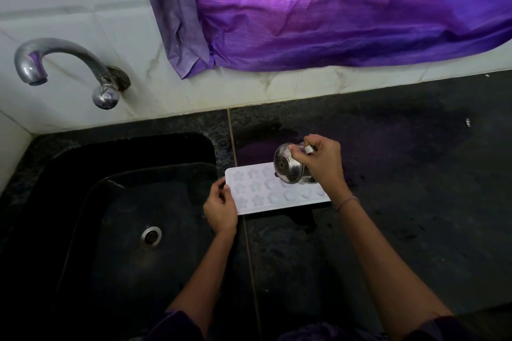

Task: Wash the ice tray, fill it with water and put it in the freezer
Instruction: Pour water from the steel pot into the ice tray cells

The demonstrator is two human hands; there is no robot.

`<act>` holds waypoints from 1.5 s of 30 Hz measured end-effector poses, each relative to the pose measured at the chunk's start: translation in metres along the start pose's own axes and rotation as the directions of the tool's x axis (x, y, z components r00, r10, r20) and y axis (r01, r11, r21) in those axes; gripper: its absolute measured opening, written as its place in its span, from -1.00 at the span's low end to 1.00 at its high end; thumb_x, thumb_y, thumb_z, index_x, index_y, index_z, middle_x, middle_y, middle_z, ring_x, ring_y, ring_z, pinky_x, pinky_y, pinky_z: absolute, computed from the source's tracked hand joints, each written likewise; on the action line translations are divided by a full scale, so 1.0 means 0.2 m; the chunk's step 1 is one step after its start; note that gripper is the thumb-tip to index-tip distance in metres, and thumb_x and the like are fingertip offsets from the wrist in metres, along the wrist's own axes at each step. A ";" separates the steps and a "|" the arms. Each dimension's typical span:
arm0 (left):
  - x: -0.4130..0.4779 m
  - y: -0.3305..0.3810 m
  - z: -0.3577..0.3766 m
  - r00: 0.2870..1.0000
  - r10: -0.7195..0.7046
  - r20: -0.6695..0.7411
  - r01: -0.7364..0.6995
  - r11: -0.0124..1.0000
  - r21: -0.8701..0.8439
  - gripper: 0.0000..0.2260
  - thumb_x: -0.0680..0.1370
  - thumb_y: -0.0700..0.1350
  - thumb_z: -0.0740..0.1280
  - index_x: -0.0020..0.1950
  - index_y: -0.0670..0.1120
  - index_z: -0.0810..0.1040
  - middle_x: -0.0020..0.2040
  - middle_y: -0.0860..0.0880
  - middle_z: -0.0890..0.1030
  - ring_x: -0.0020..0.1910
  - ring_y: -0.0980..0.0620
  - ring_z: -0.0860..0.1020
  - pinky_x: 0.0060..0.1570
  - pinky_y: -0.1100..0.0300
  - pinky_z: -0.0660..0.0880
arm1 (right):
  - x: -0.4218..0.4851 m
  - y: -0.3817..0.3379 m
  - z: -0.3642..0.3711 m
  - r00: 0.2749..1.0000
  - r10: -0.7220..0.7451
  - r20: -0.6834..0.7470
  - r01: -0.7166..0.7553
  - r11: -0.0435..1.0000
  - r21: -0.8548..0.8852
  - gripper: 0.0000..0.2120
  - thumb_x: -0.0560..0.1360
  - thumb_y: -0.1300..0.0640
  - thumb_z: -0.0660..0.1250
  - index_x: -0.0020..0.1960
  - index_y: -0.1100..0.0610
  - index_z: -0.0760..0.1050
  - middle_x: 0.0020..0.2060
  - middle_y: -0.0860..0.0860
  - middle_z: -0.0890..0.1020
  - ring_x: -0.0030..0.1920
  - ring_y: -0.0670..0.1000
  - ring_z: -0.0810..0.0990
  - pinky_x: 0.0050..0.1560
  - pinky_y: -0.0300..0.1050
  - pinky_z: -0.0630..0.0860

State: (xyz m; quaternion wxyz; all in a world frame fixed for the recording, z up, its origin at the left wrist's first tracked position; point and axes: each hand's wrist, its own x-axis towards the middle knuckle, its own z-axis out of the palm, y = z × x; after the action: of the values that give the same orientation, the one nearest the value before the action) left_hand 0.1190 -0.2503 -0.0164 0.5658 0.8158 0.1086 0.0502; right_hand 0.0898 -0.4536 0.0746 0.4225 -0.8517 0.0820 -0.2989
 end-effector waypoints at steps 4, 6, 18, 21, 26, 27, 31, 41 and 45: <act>0.00 0.00 0.00 1.000 -0.011 0.005 0.011 1.000 -0.001 -0.80 0.57 -0.17 0.26 0.16 -0.08 0.59 -0.20 -0.05 0.59 -0.22 0.01 0.53 -0.19 0.18 0.43 | 0.00 -0.01 0.00 0.998 -0.058 0.029 0.060 0.996 -0.067 -0.56 0.33 0.29 0.46 -0.45 0.12 0.19 -0.54 -0.15 0.21 -0.49 -0.14 0.23 -0.43 -0.29 0.18; 0.00 0.00 0.00 1.000 -0.005 0.004 0.005 1.000 0.000 -0.80 0.57 -0.17 0.26 0.16 -0.08 0.59 -0.20 -0.04 0.59 -0.21 0.02 0.53 -0.17 0.18 0.44 | 0.00 -0.01 0.00 0.997 -0.066 0.034 0.069 0.993 -0.095 -0.55 0.32 0.30 0.46 -0.45 0.12 0.19 -0.53 -0.12 0.22 -0.47 -0.15 0.19 -0.44 -0.21 0.20; 0.00 0.00 0.01 1.000 -0.010 -0.002 0.010 1.000 0.013 -0.79 0.57 -0.17 0.25 0.17 -0.08 0.58 -0.20 0.00 0.56 -0.20 0.01 0.52 -0.13 0.11 0.50 | 0.00 -0.01 0.01 0.998 -0.052 0.020 0.054 0.993 -0.101 -0.56 0.33 0.30 0.47 -0.45 0.12 0.20 -0.53 -0.14 0.22 -0.47 -0.17 0.19 -0.43 -0.23 0.20; 0.00 -0.01 0.01 1.000 -0.013 -0.004 0.013 1.000 0.007 -0.80 0.57 -0.16 0.26 0.15 -0.07 0.59 -0.25 -0.03 0.57 -0.23 -0.03 0.54 -0.16 0.09 0.50 | 0.00 -0.01 0.01 1.000 -0.024 -0.016 0.023 0.998 -0.056 -0.54 0.34 0.28 0.47 -0.46 0.09 0.18 -0.54 -0.13 0.21 -0.48 -0.10 0.24 -0.42 -0.25 0.20; 0.00 -0.01 0.01 1.000 -0.016 0.000 0.016 1.000 0.005 -0.80 0.57 -0.14 0.26 0.15 -0.05 0.59 -0.26 -0.01 0.57 -0.23 -0.04 0.55 -0.16 0.06 0.52 | 0.01 -0.01 0.01 0.996 0.064 -0.057 -0.062 0.997 0.044 -0.56 0.36 0.29 0.46 -0.48 0.15 0.22 -0.54 0.13 0.28 -0.37 0.28 0.47 -0.41 -0.30 0.29; 0.00 -0.01 0.01 1.000 -0.018 0.000 0.018 1.000 0.003 -0.80 0.57 -0.15 0.26 0.15 -0.06 0.59 -0.25 0.00 0.57 -0.22 -0.04 0.55 -0.16 0.06 0.51 | 0.01 -0.01 0.01 0.994 0.091 -0.062 -0.087 0.994 0.066 -0.57 0.37 0.29 0.45 -0.48 0.18 0.23 -0.54 0.17 0.30 -0.36 0.27 0.47 -0.40 -0.36 0.28; 0.00 0.00 0.01 1.000 -0.006 0.003 0.006 1.000 0.004 -0.80 0.57 -0.16 0.25 0.16 -0.07 0.59 -0.23 0.00 0.57 -0.20 -0.04 0.55 -0.14 0.07 0.51 | 0.01 -0.03 0.02 0.987 0.141 -0.073 -0.133 0.986 0.103 -0.51 0.38 0.27 0.45 -0.49 0.05 0.18 -0.56 -0.04 0.26 -0.48 -0.09 0.30 -0.40 -0.34 0.28; 0.00 0.00 0.00 1.000 0.004 0.001 -0.004 1.000 -0.007 -0.80 0.57 -0.18 0.26 0.15 -0.08 0.59 -0.21 -0.01 0.58 -0.20 -0.01 0.54 -0.13 0.10 0.50 | 0.01 -0.09 0.08 0.986 0.154 -0.062 -0.143 0.978 0.154 -0.51 0.38 0.28 0.44 -0.48 0.07 0.16 -0.54 -0.01 0.23 -0.44 -0.12 0.24 -0.40 -0.30 0.24; 0.00 0.00 0.00 1.000 0.004 -0.002 -0.004 1.000 0.001 -0.80 0.57 -0.18 0.26 0.15 -0.08 0.59 -0.22 -0.01 0.57 -0.20 -0.02 0.54 -0.15 0.13 0.49 | 0.00 -0.09 0.09 0.991 0.127 -0.036 -0.122 0.984 0.131 -0.58 0.37 0.28 0.45 -0.46 0.15 0.23 -0.53 0.04 0.25 -0.42 -0.06 0.29 -0.41 -0.36 0.23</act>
State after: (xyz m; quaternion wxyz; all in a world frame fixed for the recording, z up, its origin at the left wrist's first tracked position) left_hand 0.1193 -0.2508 -0.0166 0.5653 0.8162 0.1076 0.0523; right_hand 0.0979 -0.4287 0.0800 0.4925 -0.8091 0.1249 -0.2954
